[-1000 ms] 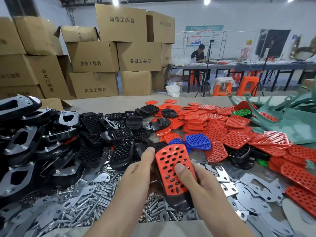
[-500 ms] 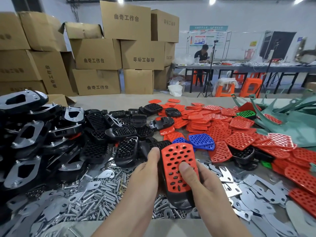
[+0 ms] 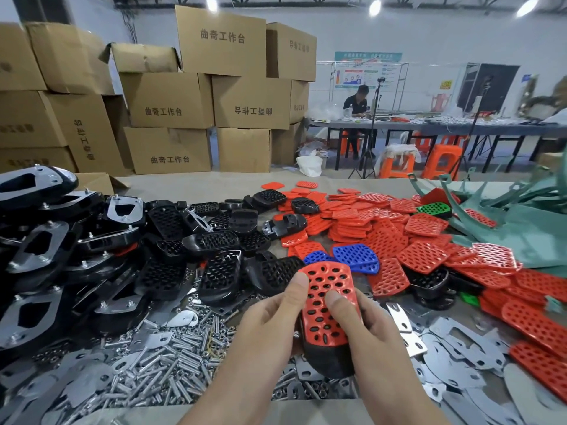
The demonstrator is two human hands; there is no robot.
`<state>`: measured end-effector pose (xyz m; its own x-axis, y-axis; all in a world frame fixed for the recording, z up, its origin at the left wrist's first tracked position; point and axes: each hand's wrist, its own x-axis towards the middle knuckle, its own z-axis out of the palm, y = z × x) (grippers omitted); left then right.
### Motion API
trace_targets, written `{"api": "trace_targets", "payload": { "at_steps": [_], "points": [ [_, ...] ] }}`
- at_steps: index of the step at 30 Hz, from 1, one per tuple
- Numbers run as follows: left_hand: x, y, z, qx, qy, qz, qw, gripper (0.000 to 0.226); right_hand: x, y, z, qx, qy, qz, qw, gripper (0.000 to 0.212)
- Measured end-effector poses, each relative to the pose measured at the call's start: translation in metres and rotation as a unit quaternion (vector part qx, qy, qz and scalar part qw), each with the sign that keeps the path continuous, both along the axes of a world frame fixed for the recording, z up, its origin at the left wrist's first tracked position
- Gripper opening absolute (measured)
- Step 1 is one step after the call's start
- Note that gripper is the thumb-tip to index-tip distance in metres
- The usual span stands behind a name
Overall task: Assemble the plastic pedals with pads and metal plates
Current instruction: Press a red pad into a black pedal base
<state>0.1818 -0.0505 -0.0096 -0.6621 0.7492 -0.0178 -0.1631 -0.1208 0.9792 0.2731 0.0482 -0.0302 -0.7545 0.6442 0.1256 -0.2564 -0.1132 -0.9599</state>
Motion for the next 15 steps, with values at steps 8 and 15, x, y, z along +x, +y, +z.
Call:
{"api": "trace_targets", "payload": {
  "at_steps": [8,15],
  "points": [
    [0.012,0.001,0.012,-0.054,0.017,0.108,0.993,0.040,0.001,-0.010,0.004,0.060,-0.012,0.031,0.998,0.022],
    [-0.010,0.010,0.025,-0.024,-0.168,0.008,0.985,0.079,0.004,-0.005,0.008,0.031,-0.041,0.059,0.997,0.060]
  ]
}}
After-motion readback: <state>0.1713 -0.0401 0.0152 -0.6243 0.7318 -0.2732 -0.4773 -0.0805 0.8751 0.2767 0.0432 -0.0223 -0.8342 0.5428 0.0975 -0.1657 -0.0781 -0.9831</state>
